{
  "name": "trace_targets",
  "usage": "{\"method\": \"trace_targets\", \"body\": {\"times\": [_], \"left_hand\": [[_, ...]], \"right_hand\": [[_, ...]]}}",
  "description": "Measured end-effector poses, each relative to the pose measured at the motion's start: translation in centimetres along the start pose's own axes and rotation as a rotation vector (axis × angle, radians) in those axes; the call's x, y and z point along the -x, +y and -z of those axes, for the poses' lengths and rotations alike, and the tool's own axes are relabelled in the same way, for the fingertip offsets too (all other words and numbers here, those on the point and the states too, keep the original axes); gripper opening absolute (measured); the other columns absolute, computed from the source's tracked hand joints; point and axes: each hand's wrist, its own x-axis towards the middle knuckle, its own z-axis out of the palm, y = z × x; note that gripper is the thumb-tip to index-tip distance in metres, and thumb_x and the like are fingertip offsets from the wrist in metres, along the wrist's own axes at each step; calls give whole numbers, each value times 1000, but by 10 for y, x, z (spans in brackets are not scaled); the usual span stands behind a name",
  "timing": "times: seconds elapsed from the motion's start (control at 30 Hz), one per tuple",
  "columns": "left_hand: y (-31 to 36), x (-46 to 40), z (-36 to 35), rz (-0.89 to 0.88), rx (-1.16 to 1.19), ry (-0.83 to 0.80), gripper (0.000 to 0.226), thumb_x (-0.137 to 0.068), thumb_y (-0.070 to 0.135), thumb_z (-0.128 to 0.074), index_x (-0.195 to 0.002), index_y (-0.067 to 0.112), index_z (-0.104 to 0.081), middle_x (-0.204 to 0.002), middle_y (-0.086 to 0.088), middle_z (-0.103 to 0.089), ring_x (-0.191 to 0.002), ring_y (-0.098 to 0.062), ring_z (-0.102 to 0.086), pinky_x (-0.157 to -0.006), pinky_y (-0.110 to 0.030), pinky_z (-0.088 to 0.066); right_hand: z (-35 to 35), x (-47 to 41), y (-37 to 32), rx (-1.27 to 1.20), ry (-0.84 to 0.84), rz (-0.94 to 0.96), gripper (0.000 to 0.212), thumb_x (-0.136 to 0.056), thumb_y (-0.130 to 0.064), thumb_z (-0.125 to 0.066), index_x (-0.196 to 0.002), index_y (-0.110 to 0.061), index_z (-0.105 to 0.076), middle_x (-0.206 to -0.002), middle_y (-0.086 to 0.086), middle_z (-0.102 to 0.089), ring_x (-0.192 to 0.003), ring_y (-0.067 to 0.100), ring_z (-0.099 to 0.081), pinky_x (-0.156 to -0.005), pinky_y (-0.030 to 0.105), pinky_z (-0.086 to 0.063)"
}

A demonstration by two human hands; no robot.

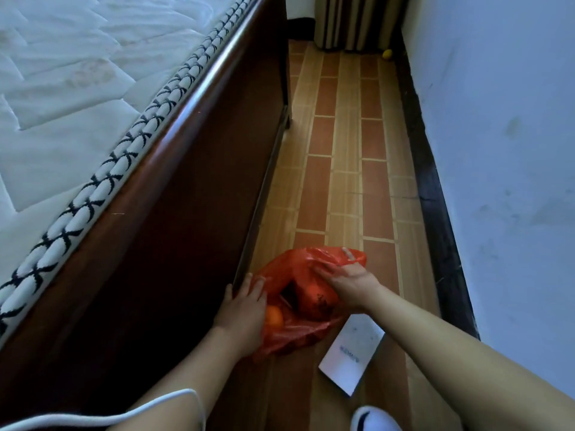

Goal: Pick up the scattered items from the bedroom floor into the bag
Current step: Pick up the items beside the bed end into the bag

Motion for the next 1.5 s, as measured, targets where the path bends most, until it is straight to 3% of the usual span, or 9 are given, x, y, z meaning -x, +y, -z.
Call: {"method": "trace_targets", "body": {"times": [0.17, 0.33, 0.47, 0.57, 0.7, 0.9, 1.2, 1.4, 1.5], "left_hand": [[7, 1, -3, 5, -17, -64, 101, -89, 60, -69, -165, 17, -18, -175, -5, 10, -161, -32, 14, -127, -61, -4], [17, 1, 10, -64, 74, 99, 77, -95, 60, -58, -161, 30, -31, -176, 1, 2, -162, -27, 9, -129, -57, -5], [24, 0, 9, -88, 63, 97, 76, -97, 59, -57, -162, 35, -27, -176, 4, 2, -161, -24, 9, -130, -56, -2], [28, 2, 8, -86, 9, 56, 76, -98, 59, -54, -163, 34, -25, -176, 4, 3, -161, -25, 11, -129, -57, -3], [25, 4, 8, -51, -84, 2, 72, -102, 49, -52, -164, 30, -23, -176, 1, 6, -161, -30, 14, -128, -62, -3], [23, 1, 5, 65, -149, -82, 70, -104, 43, -51, -165, 26, -22, -176, -3, 9, -160, -37, 16, -126, -67, -3], [24, 0, 10, 57, 118, 63, 50, -102, 58, -45, -142, 30, -60, -174, 1, -12, -162, -27, 1, -129, -58, -9], [22, 3, 15, 37, 247, 178, 43, -102, 28, -55, -145, 35, -57, -172, 2, -17, -159, -25, -15, -125, -46, -31], [16, 0, 13, 54, 315, 185, 47, -100, 17, -56, -143, 36, -59, -171, 3, -17, -155, -25, -23, -123, -43, -37]], "right_hand": [[-11, 21, 8, -229, -116, -178, 101, -77, -63, -76, -160, -29, -29, -166, 5, -35, -161, 35, -4, -127, 64, 2], [13, 49, -28, -394, -19, -382, 72, -89, -35, -64, -154, -18, -40, -155, 11, -44, -147, 36, -38, -125, 60, -17], [30, 66, -66, -421, 397, -162, 27, -90, -25, -56, -113, -17, -67, -119, 4, -66, -115, 27, -63, -103, 46, -49], [30, 48, -69, -237, 562, 104, 63, -91, -28, -69, -150, -18, -48, -162, 9, -42, -154, 29, -33, -123, 53, -26], [6, 10, -42, -64, 173, 148, 91, -99, -28, -63, -167, -23, -2, -174, 7, 8, -159, 32, 15, -126, 66, 1], [-19, -10, -9, -57, -38, 14, 107, -92, -59, -64, -166, -25, 6, -174, 3, 10, -160, 32, 12, -126, 65, 3], [-32, 22, 14, -455, 69, -275, 123, -80, -47, -82, -166, -28, 4, -175, 1, 4, -161, 26, 5, -127, 61, -2], [-42, 97, -11, -661, 600, -375, 66, -79, -17, -69, -143, -24, -56, -154, -6, -47, -149, 18, -37, -125, 51, -29], [-65, 118, -21, -649, 496, -404, 53, -76, -14, -79, -125, -26, -64, -139, -7, -54, -135, 15, -47, -113, 50, -43]]}}
